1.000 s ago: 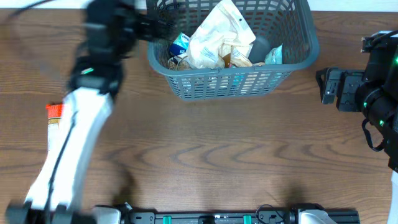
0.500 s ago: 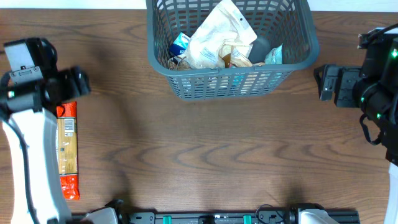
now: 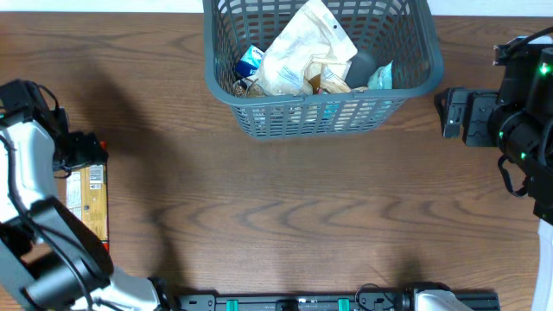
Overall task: Pack container
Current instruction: 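Move the left gripper back to the red snack bar pack, then grasp the red snack bar pack with the left gripper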
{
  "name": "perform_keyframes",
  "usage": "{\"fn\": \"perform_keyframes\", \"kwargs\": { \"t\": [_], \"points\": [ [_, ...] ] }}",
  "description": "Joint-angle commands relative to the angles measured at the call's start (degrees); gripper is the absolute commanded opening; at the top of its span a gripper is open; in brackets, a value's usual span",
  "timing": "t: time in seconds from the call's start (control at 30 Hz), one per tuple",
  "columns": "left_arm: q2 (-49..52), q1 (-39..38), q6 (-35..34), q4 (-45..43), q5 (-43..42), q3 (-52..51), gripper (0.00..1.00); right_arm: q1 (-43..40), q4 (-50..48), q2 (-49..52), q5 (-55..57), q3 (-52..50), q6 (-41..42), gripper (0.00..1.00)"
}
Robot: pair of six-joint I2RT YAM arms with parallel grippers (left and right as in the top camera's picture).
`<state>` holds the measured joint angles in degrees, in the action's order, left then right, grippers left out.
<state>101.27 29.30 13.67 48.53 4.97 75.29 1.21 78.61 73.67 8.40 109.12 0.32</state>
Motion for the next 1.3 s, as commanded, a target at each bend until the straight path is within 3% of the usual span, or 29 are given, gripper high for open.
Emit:
{"fn": "perform_keyframes", "kwargs": {
  "t": [0.0,0.6,0.8,0.93,1.13,1.27],
  "points": [
    [3.34,0.81,5.27,-1.90,0.61,-0.09,0.97,0.26,0.02,0.57,0.50,-0.04,-1.33,0.99],
    [14.19,0.79,7.74,-12.15,-2.86,-0.09,0.99,0.26,-0.61,0.72,1.25,-0.04,-1.22,0.99],
    [14.93,0.81,7.69,-15.10,-2.84,-0.17,0.94,0.26,-0.35,0.72,1.22,-0.04,-0.33,0.99],
    [14.97,0.81,7.43,-15.89,-2.82,-0.17,0.80,0.26,-0.35,0.72,1.22,-0.04,-0.33,0.99],
    [15.43,0.81,6.34,-15.65,-2.82,-0.31,0.50,0.26,-0.37,0.72,1.22,-0.04,-0.13,0.99],
    [15.43,0.81,5.70,-15.72,-2.84,-1.62,0.46,0.26,-0.20,0.70,1.22,-0.04,-0.13,0.99]
  ]
}}
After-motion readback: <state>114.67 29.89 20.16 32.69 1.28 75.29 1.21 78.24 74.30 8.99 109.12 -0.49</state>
